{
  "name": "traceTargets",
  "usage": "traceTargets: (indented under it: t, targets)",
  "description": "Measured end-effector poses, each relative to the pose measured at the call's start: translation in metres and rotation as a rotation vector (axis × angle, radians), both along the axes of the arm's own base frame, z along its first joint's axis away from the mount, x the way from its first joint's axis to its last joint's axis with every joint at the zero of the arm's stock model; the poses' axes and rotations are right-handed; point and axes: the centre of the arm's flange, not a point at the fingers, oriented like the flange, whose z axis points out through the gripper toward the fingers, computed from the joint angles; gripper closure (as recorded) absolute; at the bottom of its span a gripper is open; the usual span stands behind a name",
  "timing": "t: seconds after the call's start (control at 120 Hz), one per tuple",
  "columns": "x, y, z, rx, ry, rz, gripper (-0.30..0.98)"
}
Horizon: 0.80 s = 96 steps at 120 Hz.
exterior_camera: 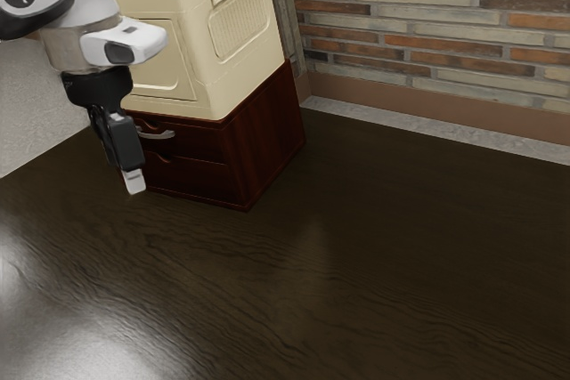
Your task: Pull the drawer handle with one arm to open the drawer
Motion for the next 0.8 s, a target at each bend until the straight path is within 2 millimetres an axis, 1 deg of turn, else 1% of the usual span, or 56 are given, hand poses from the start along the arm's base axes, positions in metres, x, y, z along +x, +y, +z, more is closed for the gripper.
traceTargets:
  t: [0.133,0.233,0.292,0.342,0.442,0.567,0.633,0.7,0.742,0.8]
  targets:
    - [0.011,0.001,0.006,0.002,-0.084,-0.086,0.00]
    - [0.015,0.005,0.009,0.004,-0.119,-0.133,0.00]
    - [0.019,0.005,0.006,0.006,-0.124,-0.161,0.00]
    - [0.023,0.010,0.001,0.007,-0.121,-0.173,0.00]
    - [0.018,0.034,-0.005,0.005,-0.115,-0.170,0.00]
    - [0.013,0.076,-0.013,0.011,-0.139,-0.199,0.00]
    - [0.011,0.099,-0.020,0.019,-0.162,-0.238,0.00]
    - [0.009,0.122,-0.022,0.033,-0.196,-0.288,0.00]
    - [0.010,0.131,-0.022,0.042,-0.215,-0.332,0.00]
    - [0.014,0.137,-0.024,0.055,-0.228,-0.400,0.00]
